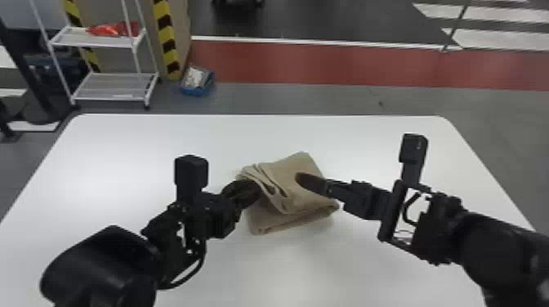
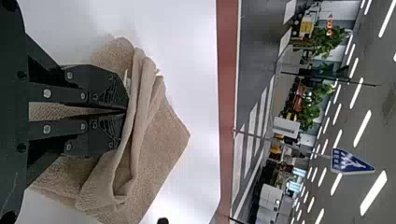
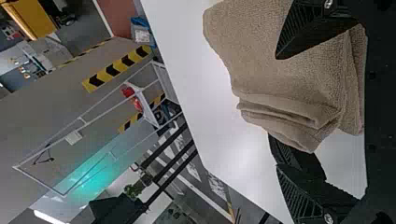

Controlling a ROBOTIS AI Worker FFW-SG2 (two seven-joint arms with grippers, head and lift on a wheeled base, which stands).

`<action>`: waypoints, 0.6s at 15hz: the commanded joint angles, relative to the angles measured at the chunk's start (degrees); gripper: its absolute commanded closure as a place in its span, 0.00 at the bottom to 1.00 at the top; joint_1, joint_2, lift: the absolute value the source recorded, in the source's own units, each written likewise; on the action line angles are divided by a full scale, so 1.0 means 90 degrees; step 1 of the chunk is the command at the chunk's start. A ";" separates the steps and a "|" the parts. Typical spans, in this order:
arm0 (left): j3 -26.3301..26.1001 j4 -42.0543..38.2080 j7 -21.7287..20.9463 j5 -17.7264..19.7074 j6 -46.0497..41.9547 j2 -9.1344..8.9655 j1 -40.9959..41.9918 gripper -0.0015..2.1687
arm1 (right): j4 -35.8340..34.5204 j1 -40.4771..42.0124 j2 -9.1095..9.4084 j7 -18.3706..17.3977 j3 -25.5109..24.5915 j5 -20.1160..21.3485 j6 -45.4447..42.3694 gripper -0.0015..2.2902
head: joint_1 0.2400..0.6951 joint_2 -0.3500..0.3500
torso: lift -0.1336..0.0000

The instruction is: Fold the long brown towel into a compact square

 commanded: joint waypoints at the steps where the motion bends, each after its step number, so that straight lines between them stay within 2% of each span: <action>1: 0.0327 -0.0328 -0.0077 -0.0071 -0.0016 0.0207 0.0213 0.04 | -0.0233 0.0287 -0.0029 0.0166 -0.0295 -0.0116 -0.0020 0.03 | 1.00 0.40 | 0.10; 3: 0.0669 -0.0670 -0.0145 -0.0091 -0.0016 0.0412 0.0487 0.04 | -0.0370 0.0531 -0.0059 0.0312 -0.0529 -0.0312 -0.0020 0.03 | 1.00 0.41 | 0.10; 5: 0.1069 -0.0933 -0.0126 -0.0100 -0.0036 0.0480 0.0731 0.04 | -0.0555 0.0755 -0.0069 0.0547 -0.0685 -0.0312 -0.0040 0.19 | 1.00 0.43 | 0.10; 7: 0.1450 -0.1031 -0.0126 -0.0061 -0.0114 0.0480 0.0867 0.04 | -0.0692 0.0970 -0.0186 0.0879 -0.0851 -0.0224 0.0058 0.50 | 1.00 0.46 | 0.10; 9: 0.1655 -0.0953 -0.0145 -0.0052 -0.0134 0.0509 0.0906 0.04 | -0.0819 0.1185 -0.0361 0.0937 -0.0851 0.0138 0.0331 0.85 | 1.00 0.50 | 0.10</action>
